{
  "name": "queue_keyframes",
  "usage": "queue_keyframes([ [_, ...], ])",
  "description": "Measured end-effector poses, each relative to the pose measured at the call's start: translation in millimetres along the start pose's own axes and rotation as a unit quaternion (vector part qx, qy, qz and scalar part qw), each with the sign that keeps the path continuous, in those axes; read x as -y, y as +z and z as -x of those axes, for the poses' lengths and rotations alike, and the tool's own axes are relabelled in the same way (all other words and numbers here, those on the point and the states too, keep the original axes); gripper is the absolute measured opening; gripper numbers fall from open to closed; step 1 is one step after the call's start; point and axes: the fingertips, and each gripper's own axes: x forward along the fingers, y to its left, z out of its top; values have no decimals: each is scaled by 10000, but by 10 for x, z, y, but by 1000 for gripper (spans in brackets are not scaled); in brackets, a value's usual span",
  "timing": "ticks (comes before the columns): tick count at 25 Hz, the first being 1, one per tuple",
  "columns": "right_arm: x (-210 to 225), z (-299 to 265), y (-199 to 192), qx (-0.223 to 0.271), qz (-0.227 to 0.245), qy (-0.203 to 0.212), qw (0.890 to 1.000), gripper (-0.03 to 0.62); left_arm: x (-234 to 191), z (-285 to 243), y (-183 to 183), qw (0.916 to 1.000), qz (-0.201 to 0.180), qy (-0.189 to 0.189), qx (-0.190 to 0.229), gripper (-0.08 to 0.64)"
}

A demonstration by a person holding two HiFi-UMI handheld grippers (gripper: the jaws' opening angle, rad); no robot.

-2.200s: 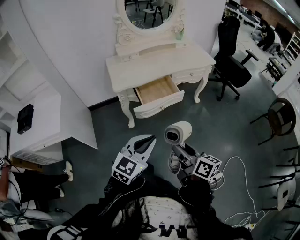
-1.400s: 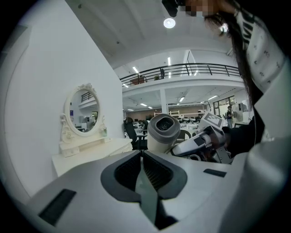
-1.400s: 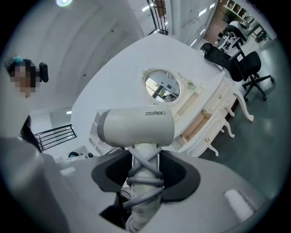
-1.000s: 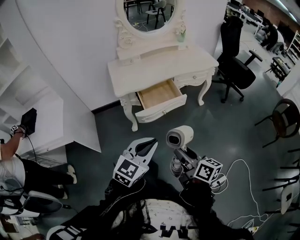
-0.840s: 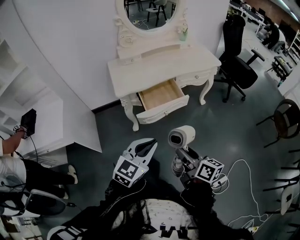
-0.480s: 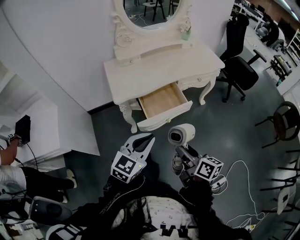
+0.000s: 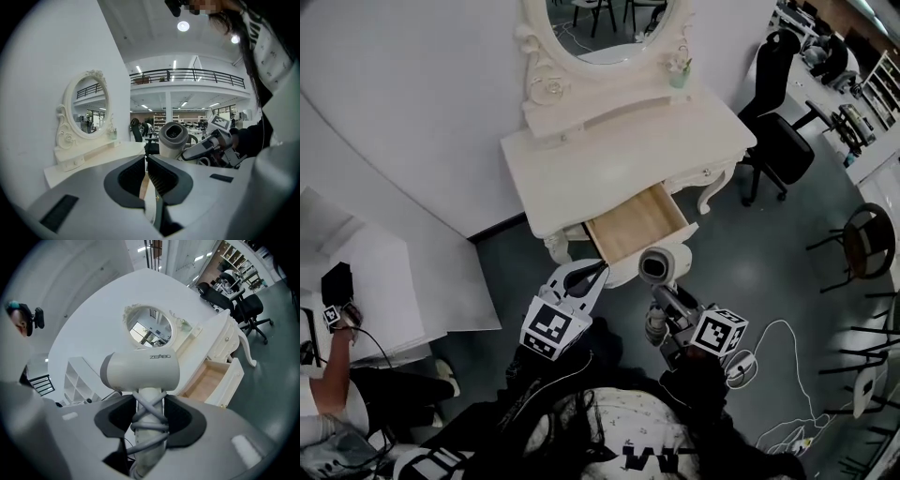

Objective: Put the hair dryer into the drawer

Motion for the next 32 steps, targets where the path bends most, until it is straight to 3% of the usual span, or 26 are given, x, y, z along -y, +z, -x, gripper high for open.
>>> queue_keyframes([
  [6,-48,-360,43,-11,25,-68,10000,193,-363,-58,4,9999,-78,-120,89,0],
  [17,34,-552,139,-128,74,-238,9996,193,-534,-90,-12,9998,66,-129,168,0],
  [26,319,-785,348,-570,109,-187,9981,193,-768,-134,-16,9985,294,457,59,0],
  [32,823,-1053,394,-1301,272,-334,9906,193,-905,-284,18,9953,392,888,-15,0],
])
